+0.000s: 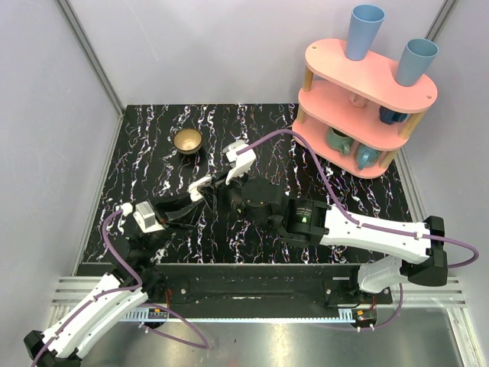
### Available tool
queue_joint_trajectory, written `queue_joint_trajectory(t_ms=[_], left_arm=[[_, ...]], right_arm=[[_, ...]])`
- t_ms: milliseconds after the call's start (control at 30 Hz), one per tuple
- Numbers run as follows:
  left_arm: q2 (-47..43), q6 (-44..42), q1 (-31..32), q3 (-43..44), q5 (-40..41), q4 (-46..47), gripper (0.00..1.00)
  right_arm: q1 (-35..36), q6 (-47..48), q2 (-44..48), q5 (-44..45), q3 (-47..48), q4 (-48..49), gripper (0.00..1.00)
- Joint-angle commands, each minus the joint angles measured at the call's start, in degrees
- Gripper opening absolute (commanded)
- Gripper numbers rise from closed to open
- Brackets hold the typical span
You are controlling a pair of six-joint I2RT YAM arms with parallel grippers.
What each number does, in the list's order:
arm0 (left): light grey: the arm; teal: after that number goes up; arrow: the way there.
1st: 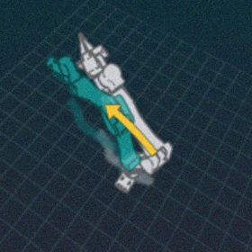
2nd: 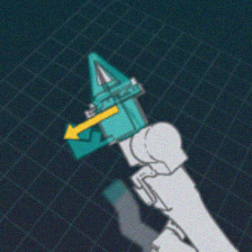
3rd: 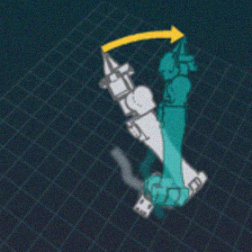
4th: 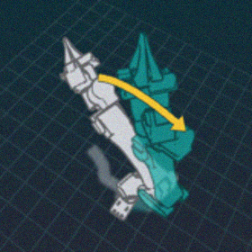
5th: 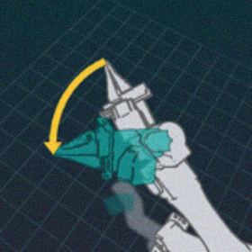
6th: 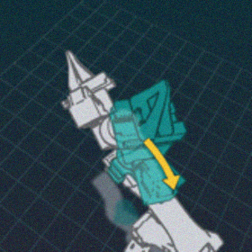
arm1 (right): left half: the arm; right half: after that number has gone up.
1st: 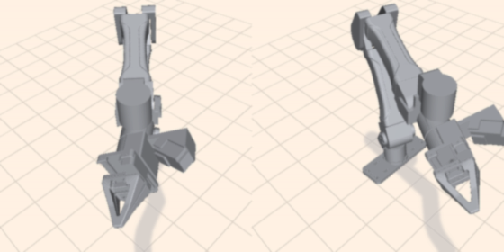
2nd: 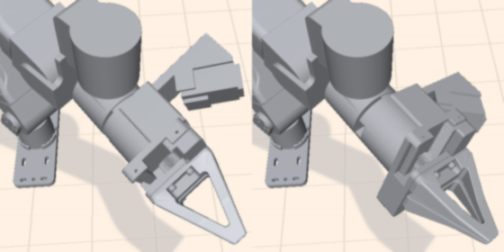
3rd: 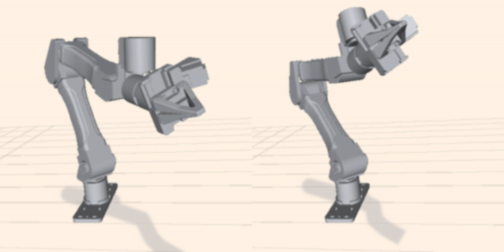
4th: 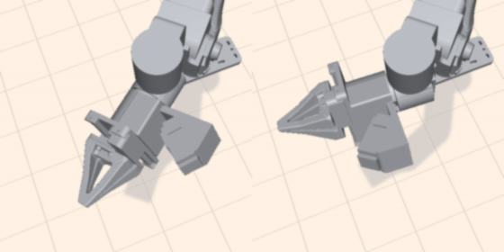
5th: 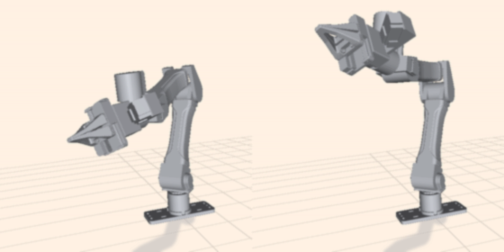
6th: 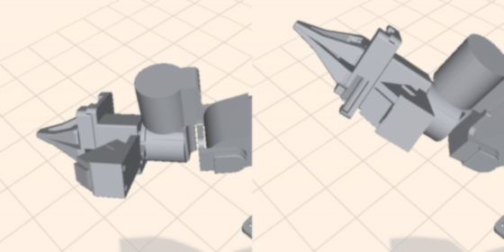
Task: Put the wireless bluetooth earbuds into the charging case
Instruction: Adjust the left earbud in the left side groove of the charging case.
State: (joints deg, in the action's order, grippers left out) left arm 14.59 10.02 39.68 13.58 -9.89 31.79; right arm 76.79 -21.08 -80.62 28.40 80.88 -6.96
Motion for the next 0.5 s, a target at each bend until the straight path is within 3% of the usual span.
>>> queue_joint_trajectory(t_ms=[0,467], left_arm=[[0.35,0.26,-0.04,2.15,-1.80,4.24,0.00],[0.26,-1.49,-0.13,2.50,-0.13,4.68,0.00]], right_arm=[[-0.59,-0.10,-0.24,1.57,0.77,0.02,0.34],[-0.59,-5.02,-1.47,-4.76,-0.37,-6.75,0.31]])
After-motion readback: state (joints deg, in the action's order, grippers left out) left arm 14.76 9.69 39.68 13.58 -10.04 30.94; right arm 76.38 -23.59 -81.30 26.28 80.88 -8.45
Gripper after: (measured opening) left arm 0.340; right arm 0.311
